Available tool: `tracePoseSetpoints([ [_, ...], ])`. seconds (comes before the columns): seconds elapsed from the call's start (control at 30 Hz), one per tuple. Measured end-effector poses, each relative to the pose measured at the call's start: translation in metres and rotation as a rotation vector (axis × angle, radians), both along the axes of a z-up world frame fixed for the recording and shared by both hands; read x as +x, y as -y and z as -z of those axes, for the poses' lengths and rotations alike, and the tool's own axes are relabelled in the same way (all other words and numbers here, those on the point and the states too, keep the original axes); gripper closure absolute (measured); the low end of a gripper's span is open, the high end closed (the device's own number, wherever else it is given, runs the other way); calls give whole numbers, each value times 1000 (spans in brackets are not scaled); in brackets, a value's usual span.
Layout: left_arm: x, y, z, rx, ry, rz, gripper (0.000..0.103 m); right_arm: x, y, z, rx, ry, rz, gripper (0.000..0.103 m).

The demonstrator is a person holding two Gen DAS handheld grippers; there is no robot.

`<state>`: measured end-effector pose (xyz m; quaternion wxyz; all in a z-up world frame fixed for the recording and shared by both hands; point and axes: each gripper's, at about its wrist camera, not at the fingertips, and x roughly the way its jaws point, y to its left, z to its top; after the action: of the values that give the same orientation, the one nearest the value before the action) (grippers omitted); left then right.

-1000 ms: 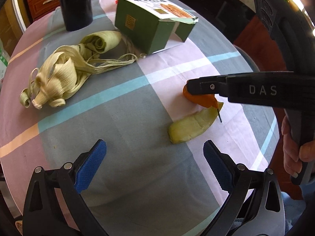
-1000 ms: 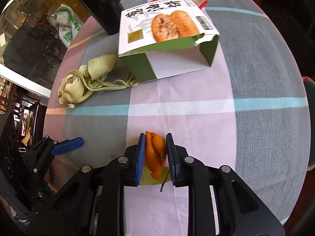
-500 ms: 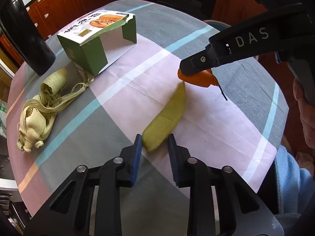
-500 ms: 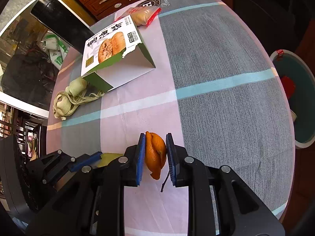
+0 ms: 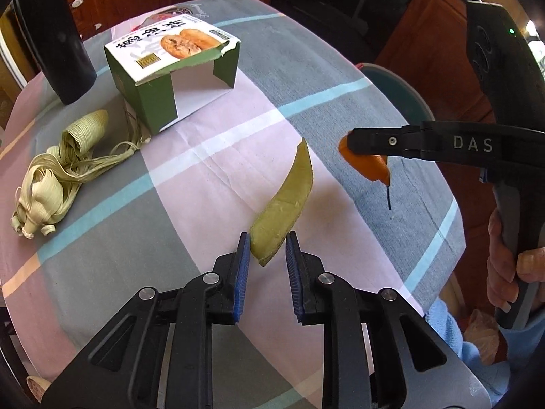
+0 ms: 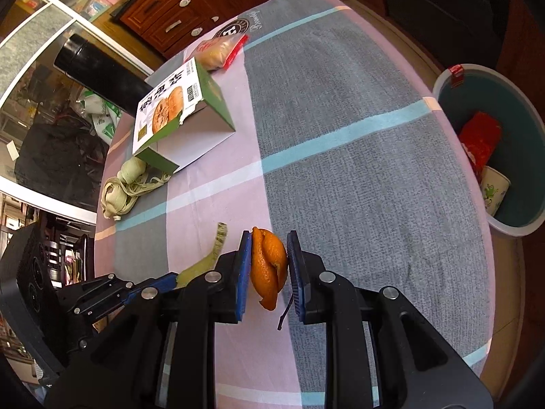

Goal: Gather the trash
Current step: 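Grasp the orange peel with the right tool while the left tool grasps the banana peel, then carry the orange and banana peels over the trash bin with both tools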

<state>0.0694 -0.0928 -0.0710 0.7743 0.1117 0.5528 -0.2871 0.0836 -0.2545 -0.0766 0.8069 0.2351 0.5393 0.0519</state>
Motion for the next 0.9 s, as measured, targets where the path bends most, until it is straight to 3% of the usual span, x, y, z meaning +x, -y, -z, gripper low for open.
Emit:
tracePoseSetpoints([
  [0.33,10,43,-24,-29,-2,7,81,-7,57,-13,45,60,113,83],
  [0.6,20,113,-45,-48,19,90,81,-22,124,-31,47,122,231,83],
  [0.9,19,202,-44,-47,-4,189,81,-47,215,-44,29,158,390,83],
])
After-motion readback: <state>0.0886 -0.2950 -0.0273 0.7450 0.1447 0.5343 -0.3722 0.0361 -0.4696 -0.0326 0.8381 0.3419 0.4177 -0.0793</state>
